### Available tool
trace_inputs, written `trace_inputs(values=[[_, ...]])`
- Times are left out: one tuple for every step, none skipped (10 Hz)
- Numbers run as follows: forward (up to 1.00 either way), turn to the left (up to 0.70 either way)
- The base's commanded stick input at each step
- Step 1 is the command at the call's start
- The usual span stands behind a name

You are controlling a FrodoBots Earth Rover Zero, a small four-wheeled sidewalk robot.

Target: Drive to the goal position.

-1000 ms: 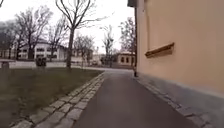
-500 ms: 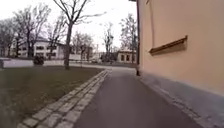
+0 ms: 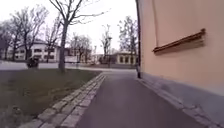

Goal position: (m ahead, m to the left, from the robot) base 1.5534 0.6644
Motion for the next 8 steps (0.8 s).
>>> trace_inputs(values=[[1.0,0.35],[1.0,0.19],[1.0,0.03],[1.0,0.0],[1.0,0.0],[1.0,0.0],[1.0,0.0],[1.0,0.0]])
